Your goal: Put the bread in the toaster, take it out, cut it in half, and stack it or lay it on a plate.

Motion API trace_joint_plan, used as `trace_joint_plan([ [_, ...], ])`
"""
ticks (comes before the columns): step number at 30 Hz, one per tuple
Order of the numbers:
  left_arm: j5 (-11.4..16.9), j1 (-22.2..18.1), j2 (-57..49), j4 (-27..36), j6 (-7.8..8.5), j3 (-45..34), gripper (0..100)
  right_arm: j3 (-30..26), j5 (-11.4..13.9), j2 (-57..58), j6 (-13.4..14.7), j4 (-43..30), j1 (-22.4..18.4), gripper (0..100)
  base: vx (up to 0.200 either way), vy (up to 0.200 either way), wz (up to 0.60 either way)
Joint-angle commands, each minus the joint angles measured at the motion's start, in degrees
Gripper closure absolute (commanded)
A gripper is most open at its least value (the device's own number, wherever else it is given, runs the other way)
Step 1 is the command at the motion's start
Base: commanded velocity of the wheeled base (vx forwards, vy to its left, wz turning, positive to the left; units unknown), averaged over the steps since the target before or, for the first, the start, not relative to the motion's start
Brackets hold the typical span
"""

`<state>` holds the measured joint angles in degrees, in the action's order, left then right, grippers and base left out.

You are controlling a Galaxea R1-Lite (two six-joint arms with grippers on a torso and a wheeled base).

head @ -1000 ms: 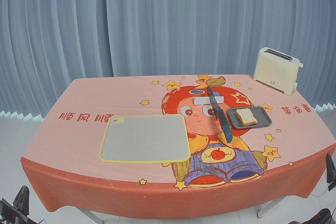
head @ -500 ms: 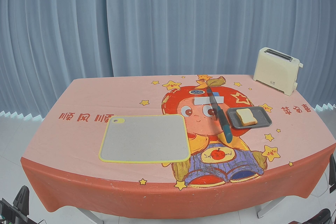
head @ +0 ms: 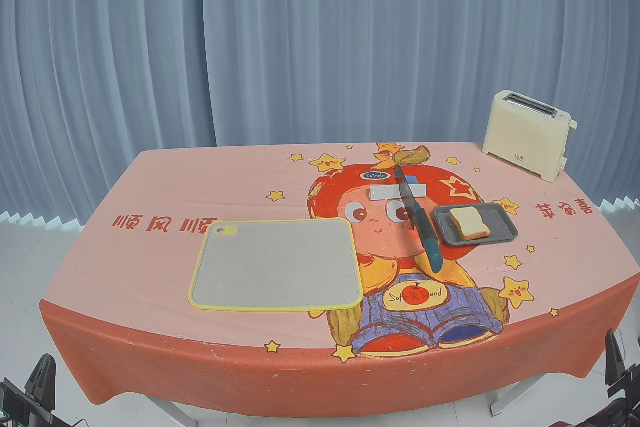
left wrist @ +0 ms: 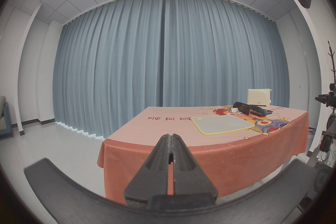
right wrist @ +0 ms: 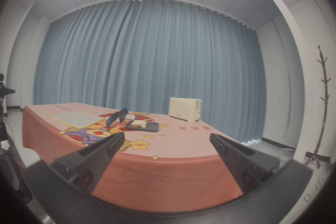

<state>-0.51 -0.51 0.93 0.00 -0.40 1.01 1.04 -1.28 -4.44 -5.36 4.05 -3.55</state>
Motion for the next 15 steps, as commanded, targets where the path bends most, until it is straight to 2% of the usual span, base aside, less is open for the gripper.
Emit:
trace_joint_plan([
  [1, 0.0, 0.0, -0.9, 0.0, -0.04, -1.0, 100, -1.0, 3.0, 0.9, 0.3, -0.5, -0.1, 0, 0.0, 0.0, 0.0],
  [4, 0.0, 0.0, -0.9, 0.0, -0.04, -1.0, 100, -1.0, 3.1, 0.8, 0.9, -0.6, -0.1, 0, 0.0, 0.0, 0.0],
  [5, 0.0, 0.1, -0.9, 0.0, -0.04, -1.0, 100, -1.0, 2.4, 0.7, 1.4, -0.6, -0.1, 0, 0.0, 0.0, 0.0],
  [8, 0.0, 0.0, -0.9, 0.0, -0.04, -1.0, 100, -1.0, 1.0, 0.7, 5.2, -3.7, -0.1, 0, 0.0, 0.0, 0.0],
  [10, 0.0, 0.0, -0.9, 0.0, -0.04, -1.0, 100, -0.4, 0.0, 0.8, 6.6, -6.0, -0.1, 0, 0.0, 0.0, 0.0],
  [15, 0.0, 0.0, -0.9, 0.0, 0.05, -1.0, 100, -1.0, 0.0, 0.7, 6.7, -3.9, 0.0, 0, 0.0, 0.0, 0.0],
])
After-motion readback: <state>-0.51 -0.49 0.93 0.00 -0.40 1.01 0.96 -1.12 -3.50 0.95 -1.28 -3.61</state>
